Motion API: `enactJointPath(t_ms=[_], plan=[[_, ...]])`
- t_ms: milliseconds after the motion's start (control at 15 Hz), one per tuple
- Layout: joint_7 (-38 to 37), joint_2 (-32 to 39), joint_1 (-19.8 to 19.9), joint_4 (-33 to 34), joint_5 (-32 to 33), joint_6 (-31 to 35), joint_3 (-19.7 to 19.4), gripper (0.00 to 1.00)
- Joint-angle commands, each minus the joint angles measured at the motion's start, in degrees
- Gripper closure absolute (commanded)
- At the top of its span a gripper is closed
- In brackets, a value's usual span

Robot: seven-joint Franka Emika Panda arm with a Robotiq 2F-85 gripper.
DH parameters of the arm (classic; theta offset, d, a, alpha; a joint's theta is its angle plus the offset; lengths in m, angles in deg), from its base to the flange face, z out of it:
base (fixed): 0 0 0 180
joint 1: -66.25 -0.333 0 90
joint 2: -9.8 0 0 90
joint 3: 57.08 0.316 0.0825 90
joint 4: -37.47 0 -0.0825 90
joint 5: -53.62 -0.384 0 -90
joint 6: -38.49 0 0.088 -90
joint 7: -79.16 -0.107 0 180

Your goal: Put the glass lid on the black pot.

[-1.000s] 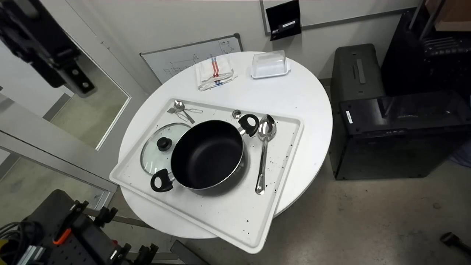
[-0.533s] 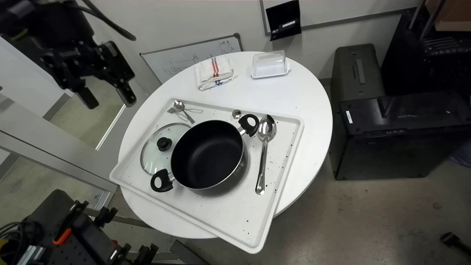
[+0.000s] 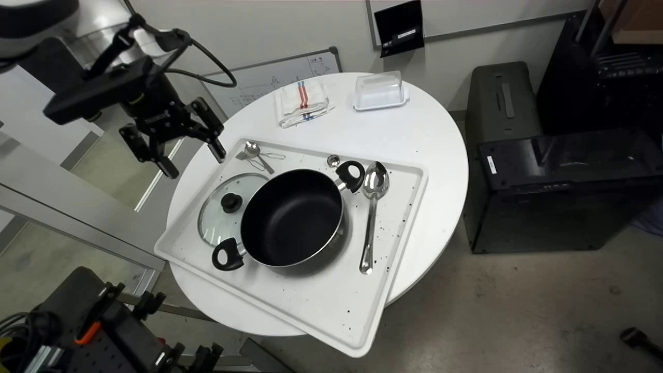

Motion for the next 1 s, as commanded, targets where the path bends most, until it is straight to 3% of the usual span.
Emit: enactJointPath(t_ms=[0, 467, 933], plan=[[-0.6, 5.1, -1.5, 1.1, 4.6, 5.6, 1.6, 0.00], [-1.4, 12.2, -4.4, 1.1, 7.7, 14.1, 3.7, 0.00], [-2.8, 19.8, -8.1, 1.8, 12.8, 21.8, 3.0, 0.00]])
